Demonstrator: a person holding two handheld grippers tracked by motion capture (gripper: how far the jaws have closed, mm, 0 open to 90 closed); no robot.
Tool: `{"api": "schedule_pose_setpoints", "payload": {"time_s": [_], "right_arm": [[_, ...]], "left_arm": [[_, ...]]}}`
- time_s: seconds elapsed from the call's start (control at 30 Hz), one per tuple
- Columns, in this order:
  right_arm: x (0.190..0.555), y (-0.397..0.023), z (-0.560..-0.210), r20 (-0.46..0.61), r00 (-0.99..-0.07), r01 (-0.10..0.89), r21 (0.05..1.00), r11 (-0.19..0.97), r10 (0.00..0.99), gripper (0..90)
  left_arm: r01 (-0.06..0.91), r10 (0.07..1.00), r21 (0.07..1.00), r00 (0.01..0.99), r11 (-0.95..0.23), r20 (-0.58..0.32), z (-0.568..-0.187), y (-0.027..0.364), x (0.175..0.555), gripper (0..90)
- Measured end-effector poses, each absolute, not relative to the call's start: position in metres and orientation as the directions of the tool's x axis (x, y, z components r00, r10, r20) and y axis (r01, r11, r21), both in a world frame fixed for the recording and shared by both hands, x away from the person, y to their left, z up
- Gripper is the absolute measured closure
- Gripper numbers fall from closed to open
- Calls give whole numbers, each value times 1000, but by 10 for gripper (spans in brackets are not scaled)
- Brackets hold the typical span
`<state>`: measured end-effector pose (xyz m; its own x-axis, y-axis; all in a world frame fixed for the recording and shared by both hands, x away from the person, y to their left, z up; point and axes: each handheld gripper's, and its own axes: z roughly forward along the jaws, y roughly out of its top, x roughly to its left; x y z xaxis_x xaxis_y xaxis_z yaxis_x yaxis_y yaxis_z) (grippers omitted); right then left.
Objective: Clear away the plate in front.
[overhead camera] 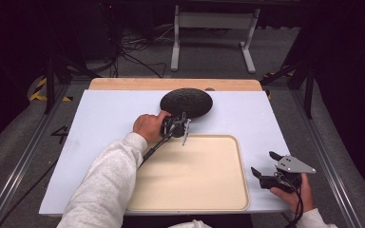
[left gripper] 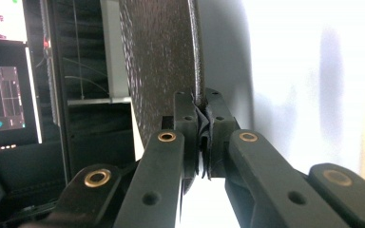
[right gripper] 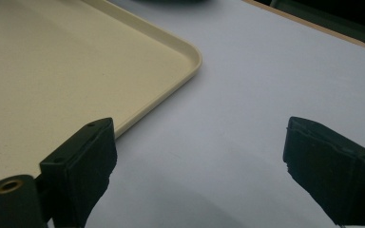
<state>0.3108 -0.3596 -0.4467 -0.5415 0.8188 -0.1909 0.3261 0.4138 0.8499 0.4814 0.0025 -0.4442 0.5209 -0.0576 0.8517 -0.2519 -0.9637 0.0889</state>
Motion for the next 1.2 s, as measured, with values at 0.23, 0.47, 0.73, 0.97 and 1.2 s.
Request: {"api": "schedule_pose_setpoints", "payload": {"time_s": [0.23,0.47,0.73,0.97,1.2], "right_arm": [[310,-359,-446,-190,-547,325,849,417,815,118],[311,-359,-447,-186,-547,335,845,417,816,121],[311,-360,-446,-191,-536,331,849,413,822,118],[311,-358,-446,-192,-541,331,846,418,819,116],[311,-357,-446,-191,-542,334,845,419,818,112]], "left_arm": [[-237,-43,97,523,-967,851,-441,6,476,858],[-234,-57,66,482,-970,874,-434,17,469,860],[-244,-33,91,461,-965,887,-418,30,449,857],[-276,-35,104,456,-955,889,-403,43,411,861],[-360,-40,126,422,-924,906,-390,55,365,859]]}}
